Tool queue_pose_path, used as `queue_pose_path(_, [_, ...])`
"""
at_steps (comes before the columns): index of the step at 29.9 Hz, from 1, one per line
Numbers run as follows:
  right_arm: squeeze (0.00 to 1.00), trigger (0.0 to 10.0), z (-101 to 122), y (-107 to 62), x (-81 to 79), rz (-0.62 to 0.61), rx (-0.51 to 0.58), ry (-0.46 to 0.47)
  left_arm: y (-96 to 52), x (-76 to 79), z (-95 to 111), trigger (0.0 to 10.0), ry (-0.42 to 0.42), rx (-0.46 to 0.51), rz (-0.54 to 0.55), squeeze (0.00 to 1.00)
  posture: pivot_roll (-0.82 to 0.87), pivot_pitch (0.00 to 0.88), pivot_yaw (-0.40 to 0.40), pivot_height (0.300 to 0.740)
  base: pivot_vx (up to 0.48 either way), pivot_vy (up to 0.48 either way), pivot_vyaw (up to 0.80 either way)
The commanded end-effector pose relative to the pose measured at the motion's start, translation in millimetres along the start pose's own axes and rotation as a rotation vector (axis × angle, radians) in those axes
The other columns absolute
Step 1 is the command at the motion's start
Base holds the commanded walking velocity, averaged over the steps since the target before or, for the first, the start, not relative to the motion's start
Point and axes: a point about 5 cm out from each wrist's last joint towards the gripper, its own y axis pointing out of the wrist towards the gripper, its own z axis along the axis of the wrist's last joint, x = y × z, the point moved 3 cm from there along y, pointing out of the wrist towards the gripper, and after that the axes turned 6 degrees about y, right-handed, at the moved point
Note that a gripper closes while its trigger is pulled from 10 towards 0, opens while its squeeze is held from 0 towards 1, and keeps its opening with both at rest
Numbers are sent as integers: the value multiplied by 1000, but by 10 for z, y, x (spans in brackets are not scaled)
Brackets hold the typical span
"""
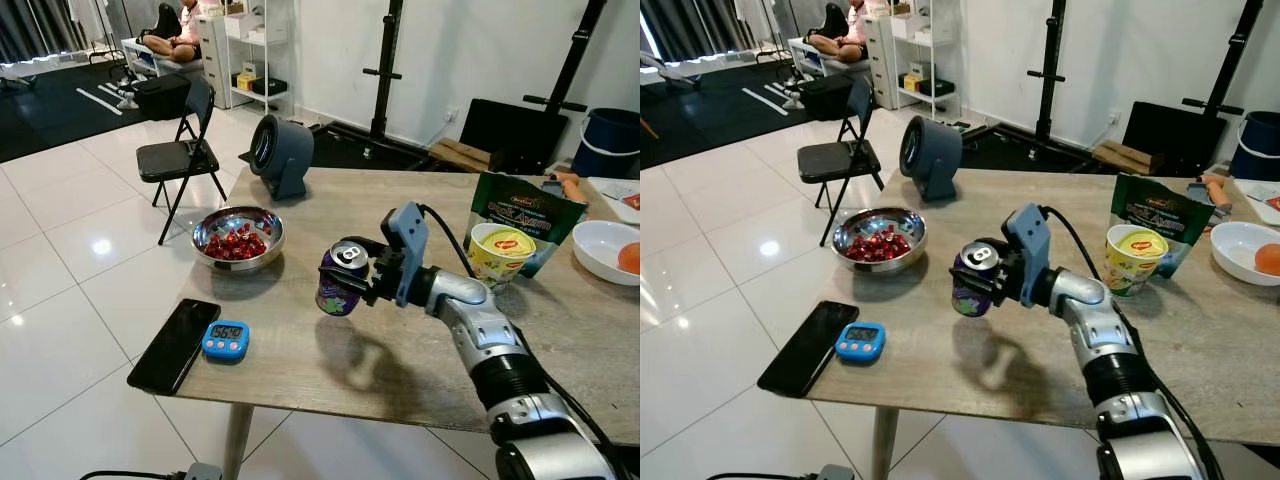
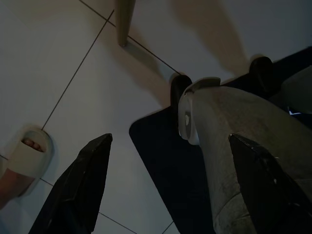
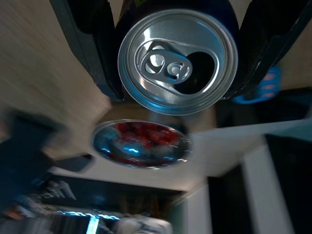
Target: Restocking fridge
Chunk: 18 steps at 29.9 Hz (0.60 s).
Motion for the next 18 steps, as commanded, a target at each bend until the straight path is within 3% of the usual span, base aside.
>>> queue_pose_path(1, [0,10000,10,-58,-57,57,4,8,2,42,-44,10000,3,-17,-11,0,-20,0,1,740,0,0,0])
queue_pose_path(2, [0,0,18,-166,-114,126,7,23,3,47,-45,10000,4,-17,-12,0,-20,0,1,740,0,0,0])
queue_pose_path(8, [0,0,53,-255,-191,197,23,42,3,50,-48,10000,4,-18,-13,0,-20,0,1,740,0,0,0])
queue_pose_path(9, [0,10000,87,-312,-226,225,42,57,4,54,-48,10000,3,-18,-14,0,-20,0,1,740,0,0,0])
queue_pose_path(11, [0,10000,87,-312,-226,225,42,57,4,54,-48,10000,3,-18,-14,0,-20,0,1,740,0,0,0])
queue_pose_path(15, [0,10000,82,-506,-304,304,41,116,11,83,-37,10000,-1,-17,-18,0,-32,0,-2,740,0,0,0])
queue_pose_path(18, [0,10000,49,-544,-298,299,23,126,16,97,-27,10000,0,-18,-16,0,-32,0,-1,740,0,0,0])
